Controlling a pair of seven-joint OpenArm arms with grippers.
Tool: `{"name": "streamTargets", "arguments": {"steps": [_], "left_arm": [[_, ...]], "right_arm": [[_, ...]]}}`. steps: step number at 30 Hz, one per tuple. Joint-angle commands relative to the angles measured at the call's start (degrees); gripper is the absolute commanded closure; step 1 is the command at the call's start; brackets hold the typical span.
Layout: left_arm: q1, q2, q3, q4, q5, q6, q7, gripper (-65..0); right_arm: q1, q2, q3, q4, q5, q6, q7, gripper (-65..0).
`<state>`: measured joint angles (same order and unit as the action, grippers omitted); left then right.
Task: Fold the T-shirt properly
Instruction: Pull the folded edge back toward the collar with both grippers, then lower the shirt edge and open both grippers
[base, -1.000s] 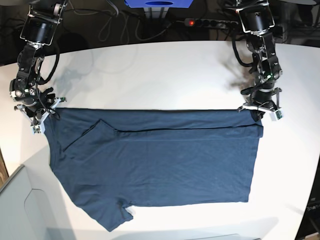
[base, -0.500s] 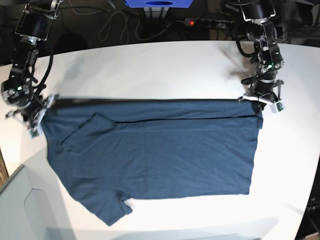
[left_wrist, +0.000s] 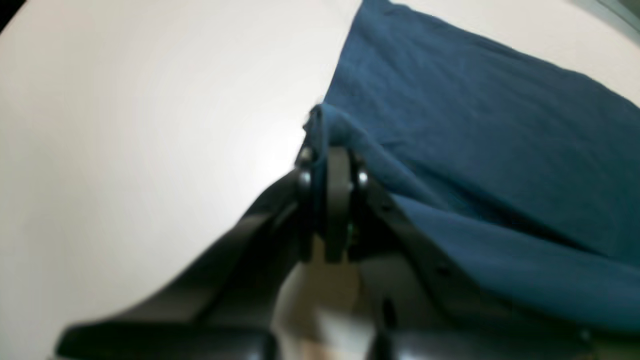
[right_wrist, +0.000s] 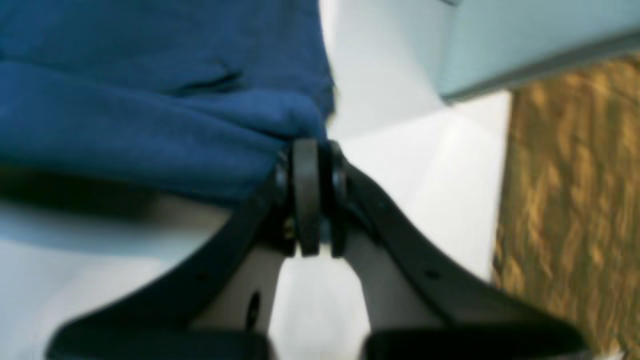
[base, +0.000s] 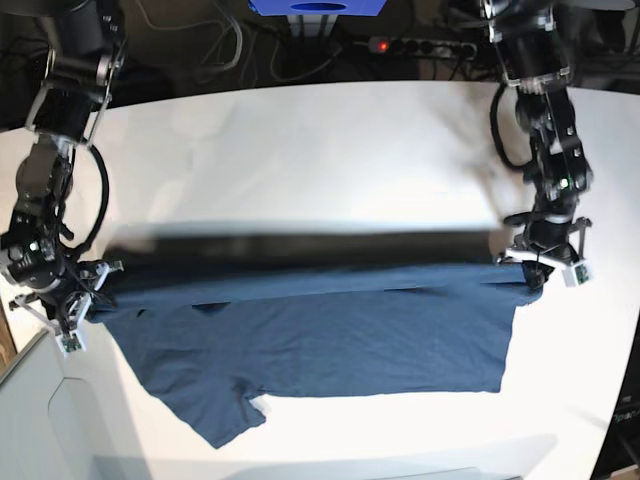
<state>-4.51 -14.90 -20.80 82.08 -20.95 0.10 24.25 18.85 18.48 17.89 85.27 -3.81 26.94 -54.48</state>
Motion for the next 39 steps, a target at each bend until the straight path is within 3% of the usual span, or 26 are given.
{"name": "streamTargets", "arguments": {"steps": [1,6,19,28,35,39], "left_arm": [[-0.9,-0.8,-0.3,1.0,-0.3,0.1,-1.2,0.0],[-0.5,-0.7,-0.3,1.0,-0.5,0.1,-0.3,0.0],[13.3,0.8,-3.2,6.4,-0.6,-0.1,-0.3,0.0],[21.8,2.2,-3.2,9.3,-0.6,-0.1,-0.3,0.0],[28.0,3.2,-3.2,11.3,-0.6,-0.1,-0.3,0.0],[32.2,3.2,-3.2,15.4,-0.6,-0.1,-0.3,0.0]], "right_arm": [[2.6,1.3,0.6,0.4,-0.4,0.1,1.2,-0.1],[2.4,1.3,1.1,0.4,-0.4,0.3,1.2,-0.1],[-21.5,0.4,1.3,21.8,-0.4,0.3,1.7,-0.1],[-34.9,-0.9,4.9,22.3,-0.4,0.4,6.7,-0.1],[-39.1,0.5,5.0,22.4,-0.4,0.4,7.0,-0.1],[-41.4,0.8,8.3,22.6,-0.4,0.7,7.0,-0.1]]}}
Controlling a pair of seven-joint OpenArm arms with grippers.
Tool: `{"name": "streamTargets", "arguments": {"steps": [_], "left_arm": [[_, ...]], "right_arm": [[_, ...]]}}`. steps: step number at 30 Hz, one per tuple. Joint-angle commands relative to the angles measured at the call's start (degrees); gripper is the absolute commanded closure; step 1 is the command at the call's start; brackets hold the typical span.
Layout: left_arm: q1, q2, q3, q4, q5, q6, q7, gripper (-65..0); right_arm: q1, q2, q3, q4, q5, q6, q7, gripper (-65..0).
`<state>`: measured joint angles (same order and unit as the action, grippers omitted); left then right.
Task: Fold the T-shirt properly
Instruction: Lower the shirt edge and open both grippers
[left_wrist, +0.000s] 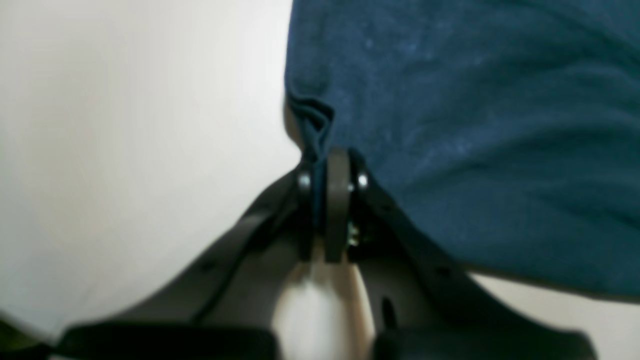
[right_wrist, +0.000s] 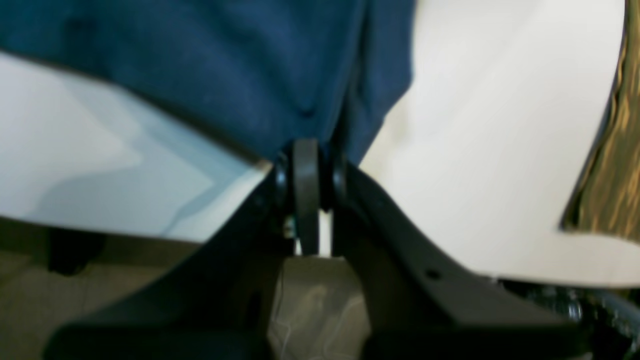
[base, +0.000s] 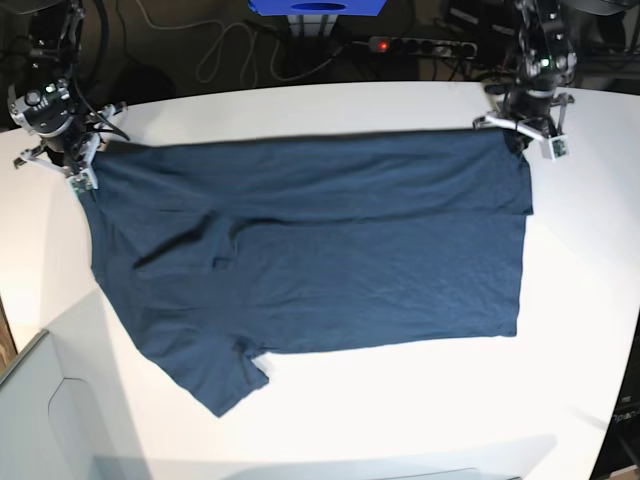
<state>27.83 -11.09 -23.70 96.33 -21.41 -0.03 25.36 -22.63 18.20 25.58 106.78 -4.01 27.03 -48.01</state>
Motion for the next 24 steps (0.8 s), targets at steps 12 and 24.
{"name": "streamTargets", "arguments": {"steps": [12,24], "left_arm": [[6.1,1.1,-0.3,2.9,-0.2,0.1,-1.4,0.0],[9.3,2.3,-0.3,2.7,-0.2,0.4,-1.4,-2.9]], "right_arm": [[-2.8,1.3,4.4,-0.9,-0.2,2.6,3.0,-0.1],[-3.7,1.6,4.5,-3.6,-0.2,2.6,3.3,-0.3]]}}
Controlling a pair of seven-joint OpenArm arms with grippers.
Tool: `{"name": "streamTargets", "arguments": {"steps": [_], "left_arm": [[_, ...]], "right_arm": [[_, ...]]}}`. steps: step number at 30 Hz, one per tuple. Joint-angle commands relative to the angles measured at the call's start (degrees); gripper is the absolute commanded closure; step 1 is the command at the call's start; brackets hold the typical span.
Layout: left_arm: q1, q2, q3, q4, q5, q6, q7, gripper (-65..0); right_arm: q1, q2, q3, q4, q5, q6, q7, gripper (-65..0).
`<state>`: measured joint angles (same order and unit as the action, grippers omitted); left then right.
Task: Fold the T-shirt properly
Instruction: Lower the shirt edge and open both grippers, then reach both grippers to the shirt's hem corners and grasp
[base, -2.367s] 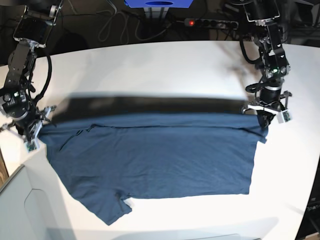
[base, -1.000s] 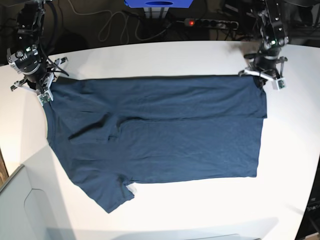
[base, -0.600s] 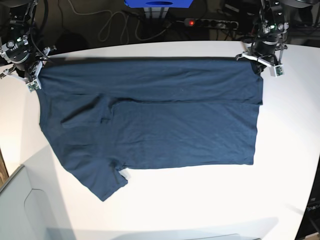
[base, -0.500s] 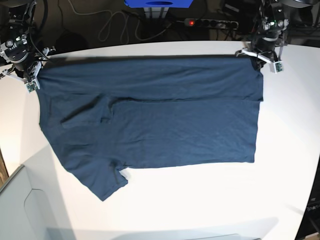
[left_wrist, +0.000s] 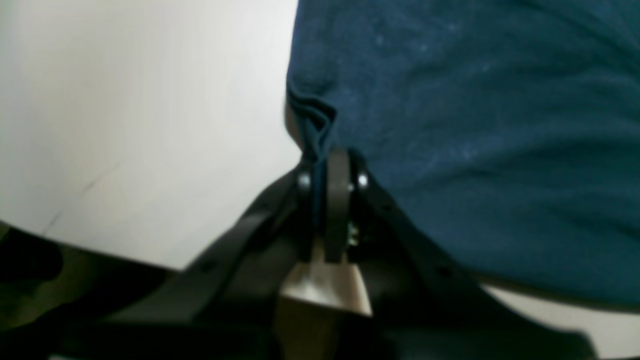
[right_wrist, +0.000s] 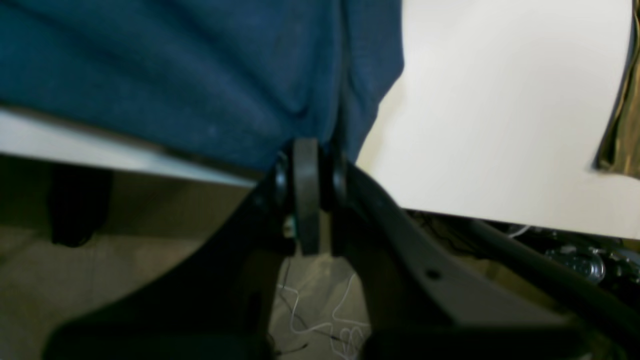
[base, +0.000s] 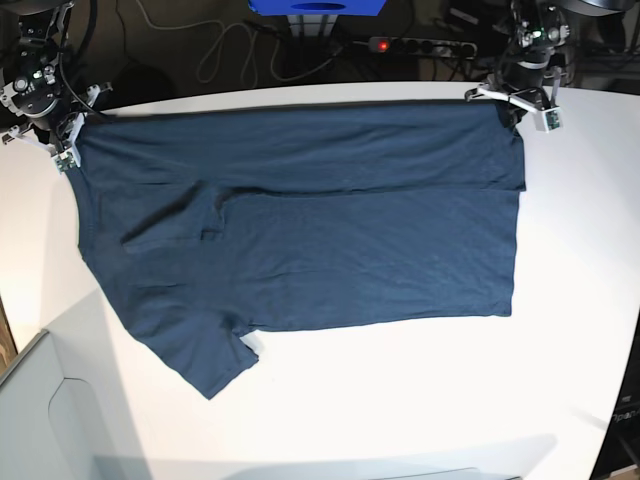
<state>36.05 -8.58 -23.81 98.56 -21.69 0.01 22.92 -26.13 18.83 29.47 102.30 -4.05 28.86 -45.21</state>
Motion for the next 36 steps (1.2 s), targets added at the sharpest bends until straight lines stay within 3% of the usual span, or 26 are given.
{"name": "streamTargets", "arguments": {"steps": [1,4,8,12,17,21,25,29,36], "left_arm": [[1.1,-0.3,-0.2,0.4,0.1,0.4,1.0,-7.1],[1.3,-0.3,-0.2,0.5,0.1,0.1,1.0,-19.9],[1.7,-0.3,-0.7,2.2,0.1,0.1,0.6,-37.8],[1.6,1.7,-5.3,5.9,0.0,0.0,1.0,-41.6],[-2.6,1.9,-10.1,10.4,0.1,-0.1,1.0,-42.0],[-10.5,0.4,-9.5,10.1,0.6,-0.1,1.0,-42.1],[-21.3,-1.0,-6.8,6.1,0.6,-0.1,1.1,-42.1],[-33.5,-3.8,-1.7,-3.4,0.7,0.2,1.1,-42.1],[-51.7,-7.7,5.8,-28.5,0.8,0.3,0.4,-42.1]], "right_arm": [[-0.2,1.0,0.6,0.9,-0.2,0.8,0.5,-1.3],[-0.2,1.0,0.6,0.6,-0.2,0.8,0.2,-9.2],[-0.3,0.9,2.8,1.4,-0.2,0.8,0.1,-28.4],[-0.3,0.6,7.2,4.2,-0.2,0.8,0.1,-39.9],[2.5,0.6,7.9,8.8,0.0,0.8,0.2,-40.0],[13.3,-0.8,2.7,7.3,0.0,0.8,0.1,-40.0],[27.1,-1.9,-4.4,-1.9,-0.1,0.8,0.1,-40.1],[40.4,-3.4,-8.3,-15.1,-0.2,0.7,0.4,-40.2],[53.0,-3.8,-8.9,-31.9,-0.2,0.6,0.7,-40.4]]}}
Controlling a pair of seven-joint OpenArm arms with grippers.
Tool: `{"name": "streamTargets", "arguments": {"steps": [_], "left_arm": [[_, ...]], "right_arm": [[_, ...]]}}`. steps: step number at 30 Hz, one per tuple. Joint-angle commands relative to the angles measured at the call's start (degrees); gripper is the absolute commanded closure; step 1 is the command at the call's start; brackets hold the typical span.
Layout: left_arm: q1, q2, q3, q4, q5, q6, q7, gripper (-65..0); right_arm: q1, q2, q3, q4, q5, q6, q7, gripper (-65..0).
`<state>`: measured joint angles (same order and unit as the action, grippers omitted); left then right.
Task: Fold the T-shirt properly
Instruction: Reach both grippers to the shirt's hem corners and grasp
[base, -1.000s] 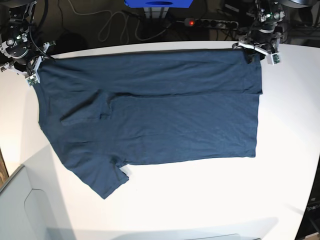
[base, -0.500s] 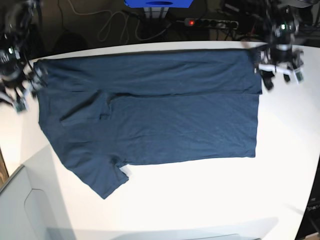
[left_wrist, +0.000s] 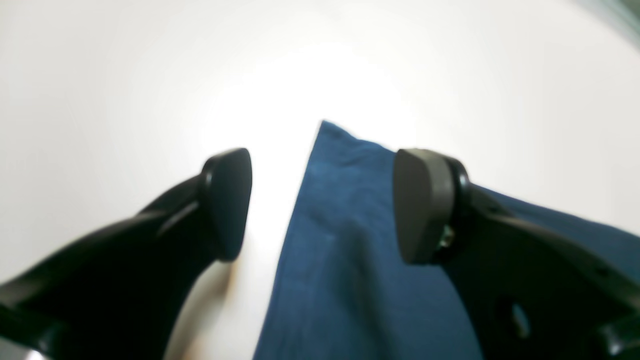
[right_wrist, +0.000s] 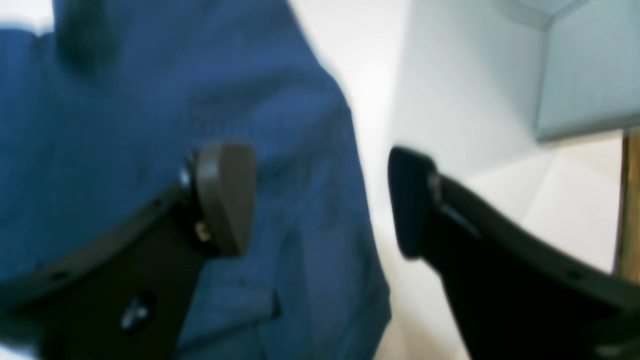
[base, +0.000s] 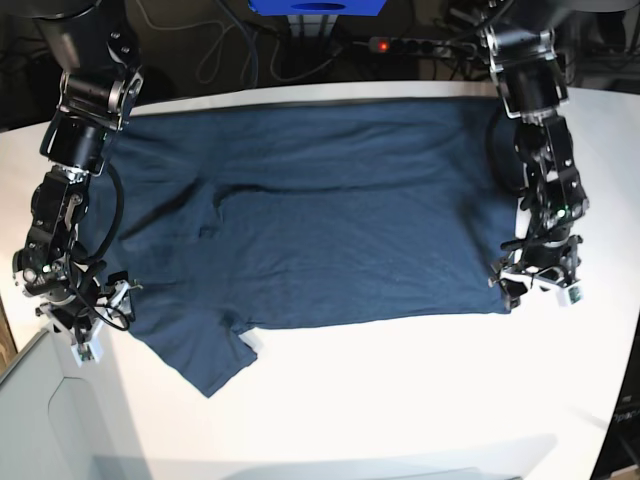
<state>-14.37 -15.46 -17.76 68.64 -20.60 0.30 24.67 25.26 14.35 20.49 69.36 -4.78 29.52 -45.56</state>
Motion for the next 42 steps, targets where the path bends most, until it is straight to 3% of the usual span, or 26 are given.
{"name": "streamTargets", "arguments": {"steps": [1,8,14,19,21,27,31,34,36,39,42], "left_arm": [[-3.6,-1.2,0.7,-2.0,-0.3,0.0,-1.6,-42.1],[-13.0,-2.1,8.3,-22.2,4.6,0.2,-14.0,-42.1],[-16.4,-1.8,12.2,-33.1,5.7,0.2,-21.0,-42.1],[-16.4,-1.7,14.2,-34.1,5.6,-0.1,-22.5,-41.2],[-16.4,-1.7,14.5,-34.1,5.6,-0.2,-22.5,-36.2],[-16.4,-1.7,14.3,-34.5,5.6,0.2,-22.6,0.0],[-16.2,-1.7,14.2,-34.6,5.6,0.2,-22.4,0.0],[-16.0,-1.7,14.2,-34.6,5.6,0.2,-22.4,0.0],[-15.2,-1.7,14.2,-34.6,5.6,0.2,-22.4,0.0],[-14.9,-1.7,14.2,-34.6,5.6,0.2,-22.4,0.0],[-14.2,-1.7,14.2,-34.5,5.6,0.2,-22.4,0.0]], "right_arm": [[2.4,0.9,0.1,0.0,0.5,0.0,1.1,-40.4],[1.2,1.0,0.0,-1.5,0.5,0.0,5.2,-40.4],[-0.5,1.0,0.0,-1.5,0.5,0.0,6.4,-40.4],[-0.2,1.0,0.0,-1.7,0.5,-0.2,6.4,-40.2],[0.7,1.0,0.0,-1.7,0.5,-0.2,7.9,-40.2],[8.9,1.0,-0.1,-17.4,0.5,-0.2,18.2,-40.4],[15.9,2.0,-0.1,-34.4,-1.8,-0.2,29.2,-40.4],[18.7,1.7,0.0,-43.6,-9.3,-0.3,39.8,-40.4],[18.8,1.1,0.0,-45.2,-15.3,-2.9,45.3,-40.5],[18.7,1.1,0.5,-45.5,-20.7,-8.6,48.6,-40.5],[18.7,1.1,0.6,-45.5,-21.3,-10.7,48.5,-40.6]]}}
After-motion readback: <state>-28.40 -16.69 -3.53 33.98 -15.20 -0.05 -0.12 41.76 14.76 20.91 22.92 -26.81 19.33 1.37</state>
